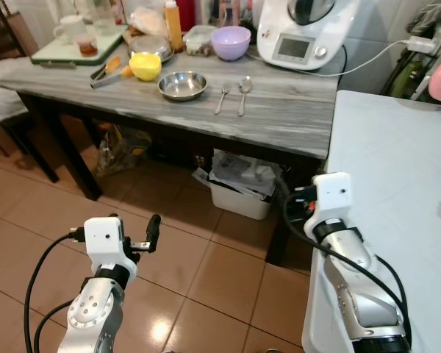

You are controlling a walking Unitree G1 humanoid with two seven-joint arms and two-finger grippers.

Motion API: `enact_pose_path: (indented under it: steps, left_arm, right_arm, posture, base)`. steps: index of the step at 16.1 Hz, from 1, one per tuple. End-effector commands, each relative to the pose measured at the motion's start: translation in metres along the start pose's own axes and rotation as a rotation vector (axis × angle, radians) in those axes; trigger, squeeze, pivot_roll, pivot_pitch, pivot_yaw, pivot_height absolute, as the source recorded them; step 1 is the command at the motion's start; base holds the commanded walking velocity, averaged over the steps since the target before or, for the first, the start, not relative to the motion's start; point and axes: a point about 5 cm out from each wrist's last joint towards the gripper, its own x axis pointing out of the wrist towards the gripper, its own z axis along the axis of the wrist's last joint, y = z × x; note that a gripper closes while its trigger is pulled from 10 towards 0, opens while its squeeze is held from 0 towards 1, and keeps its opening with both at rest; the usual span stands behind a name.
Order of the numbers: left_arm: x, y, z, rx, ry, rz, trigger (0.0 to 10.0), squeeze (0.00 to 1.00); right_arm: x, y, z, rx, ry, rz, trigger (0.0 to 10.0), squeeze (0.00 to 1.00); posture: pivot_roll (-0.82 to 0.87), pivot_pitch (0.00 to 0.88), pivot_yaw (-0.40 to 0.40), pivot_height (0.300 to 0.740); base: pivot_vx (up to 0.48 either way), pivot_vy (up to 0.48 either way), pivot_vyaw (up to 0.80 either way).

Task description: Setting the table

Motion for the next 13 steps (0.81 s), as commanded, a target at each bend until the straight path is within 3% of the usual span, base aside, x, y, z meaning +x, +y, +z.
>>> enact_pose_path:
  steps: [1, 13]
  left_arm:
    - [-0.0006, 0.0003, -0.0020, 0.007, 0.017, -0.003, 10.0, 0.00]
    - [-0.0031, -0.0019, -0.0059, 0.005, 0.043, -0.013, 10.0, 0.00]
  right_arm:
    - [0.0005, -0.0030, 0.0016, -0.006, -0.005, -0.010, 10.0, 0.00]
    - [0.0008, -0.0025, -0.0007, -0.005, 0.007, -0.010, 10.0, 0.00]
  posture:
    - [-0.14, 0.096, 0.047, 0.740]
    - [-0.14, 0.098, 0.043, 0.740]
  base:
    - [-0.274, 0.000, 0.00]
    - [-0.306, 0.000, 0.00]
